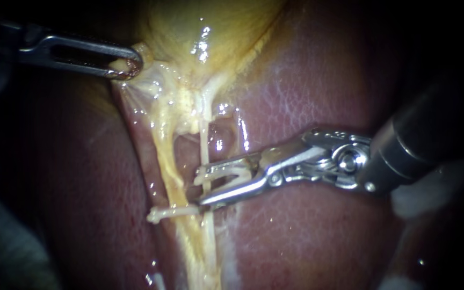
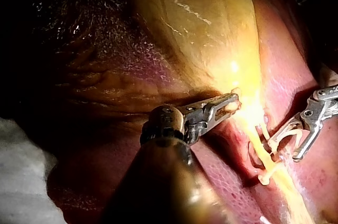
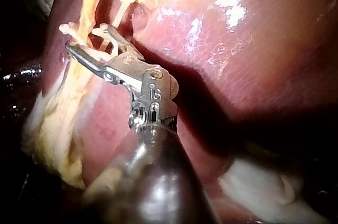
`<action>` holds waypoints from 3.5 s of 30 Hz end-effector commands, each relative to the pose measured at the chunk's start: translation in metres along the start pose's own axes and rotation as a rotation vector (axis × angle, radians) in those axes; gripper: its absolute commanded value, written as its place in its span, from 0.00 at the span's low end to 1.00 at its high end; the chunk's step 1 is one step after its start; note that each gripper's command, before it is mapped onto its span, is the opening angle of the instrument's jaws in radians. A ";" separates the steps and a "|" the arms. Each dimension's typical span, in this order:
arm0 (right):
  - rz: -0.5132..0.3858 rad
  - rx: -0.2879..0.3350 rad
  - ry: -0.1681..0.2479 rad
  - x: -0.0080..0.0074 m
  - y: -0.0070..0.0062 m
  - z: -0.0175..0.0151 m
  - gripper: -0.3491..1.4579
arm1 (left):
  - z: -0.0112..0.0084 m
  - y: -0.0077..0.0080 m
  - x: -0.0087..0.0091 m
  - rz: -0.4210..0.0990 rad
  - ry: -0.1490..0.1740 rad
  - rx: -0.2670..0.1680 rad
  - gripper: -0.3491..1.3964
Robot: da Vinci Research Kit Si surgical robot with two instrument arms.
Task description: Clipping second clip left tube
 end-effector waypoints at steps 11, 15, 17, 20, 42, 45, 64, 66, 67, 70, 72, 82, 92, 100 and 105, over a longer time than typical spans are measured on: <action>-0.013 -0.011 -0.003 -0.0018 0.0020 0.0009 0.44 | 0.0000 0.0000 0.0000 0.000 0.000 0.000 0.00; -0.016 -0.016 -0.006 -0.0021 0.0026 0.0010 0.44 | 0.0000 0.0000 0.0000 0.000 0.000 0.000 0.00; -0.017 -0.009 -0.001 -0.0023 0.0028 0.0012 0.45 | 0.0000 0.0000 0.0000 0.000 0.000 0.000 0.00; -0.017 0.022 0.007 -0.0024 0.0027 0.0015 0.45 | 0.0000 0.0000 0.0000 0.000 0.000 0.000 0.00; -0.016 0.130 0.088 -0.0013 0.0009 0.0067 0.44 | 0.0001 0.0000 0.0000 0.000 0.000 0.000 0.00; -0.016 0.135 0.095 -0.0011 0.0006 0.0073 0.44 | 0.0001 0.0000 0.0000 0.000 0.000 0.000 0.00; -0.016 0.204 0.070 -0.0003 -0.0035 0.0091 0.44 | 0.0001 0.0000 0.0000 0.000 0.000 0.000 0.00; -0.017 0.218 0.062 -0.0002 -0.0040 0.0093 0.43 | 0.0001 0.0000 0.0000 0.000 0.000 0.000 0.00; -0.018 0.224 0.058 -0.0001 -0.0042 0.0093 0.43 | 0.0001 0.0000 0.0000 0.000 0.000 0.000 0.00; -0.017 0.237 0.052 0.0002 -0.0047 0.0094 0.42 | 0.0001 0.0000 0.0000 0.000 0.000 0.000 0.00; -0.015 0.238 0.052 0.0005 -0.0050 0.0093 0.41 | 0.0001 0.0000 0.0001 0.000 0.000 0.000 0.00; -0.011 0.241 0.054 0.0012 -0.0052 0.0088 0.31 | 0.0002 0.0000 0.0001 0.000 0.000 0.000 0.00; -0.009 0.227 0.065 0.0013 -0.0049 0.0082 0.00 | 0.0001 0.0000 0.0001 0.000 0.000 0.000 0.00; -0.013 0.225 0.063 0.0008 -0.0045 0.0087 0.00 | 0.0001 0.0000 0.0000 -0.001 0.001 0.001 0.00; -0.013 0.225 0.062 0.0007 -0.0046 0.0086 0.00 | 0.0001 0.0000 0.0000 -0.001 0.001 0.001 0.00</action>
